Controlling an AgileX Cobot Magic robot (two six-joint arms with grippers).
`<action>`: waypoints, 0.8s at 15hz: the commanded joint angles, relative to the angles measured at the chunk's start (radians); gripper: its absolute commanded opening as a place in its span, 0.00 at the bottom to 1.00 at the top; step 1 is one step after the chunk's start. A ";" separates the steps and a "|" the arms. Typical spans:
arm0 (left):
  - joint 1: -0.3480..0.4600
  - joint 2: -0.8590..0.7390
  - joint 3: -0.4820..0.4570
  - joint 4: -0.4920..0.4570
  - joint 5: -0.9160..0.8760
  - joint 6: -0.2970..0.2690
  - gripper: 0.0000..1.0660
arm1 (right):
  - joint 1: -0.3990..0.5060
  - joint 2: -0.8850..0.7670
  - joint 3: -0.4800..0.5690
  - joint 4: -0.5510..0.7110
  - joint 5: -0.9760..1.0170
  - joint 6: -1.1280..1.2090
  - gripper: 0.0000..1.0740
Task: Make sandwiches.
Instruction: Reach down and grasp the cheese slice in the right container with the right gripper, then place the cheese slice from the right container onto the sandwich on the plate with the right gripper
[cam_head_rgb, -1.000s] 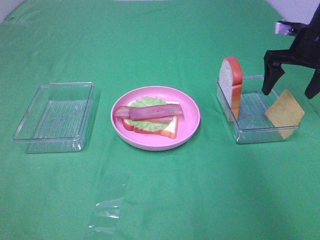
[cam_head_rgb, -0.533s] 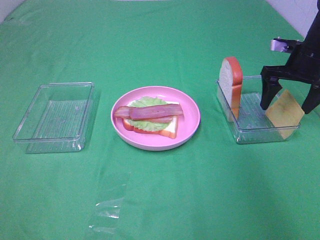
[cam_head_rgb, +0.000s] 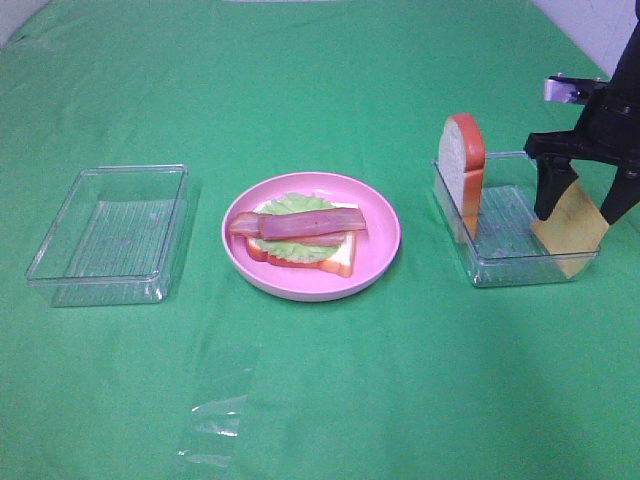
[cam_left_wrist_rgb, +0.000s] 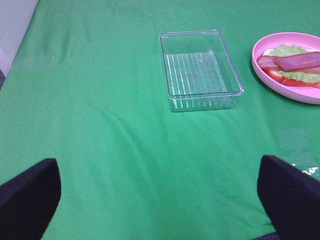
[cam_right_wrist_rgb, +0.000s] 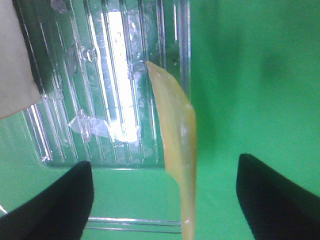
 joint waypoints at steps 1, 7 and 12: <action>0.000 -0.013 0.002 -0.006 -0.005 -0.002 0.94 | -0.007 -0.014 0.005 -0.010 0.003 -0.004 0.62; 0.000 -0.013 0.002 -0.006 -0.005 -0.002 0.94 | -0.007 -0.014 0.005 -0.031 -0.009 0.026 0.00; 0.000 -0.013 0.002 -0.006 -0.005 -0.002 0.94 | -0.004 -0.033 0.004 0.025 0.015 0.011 0.00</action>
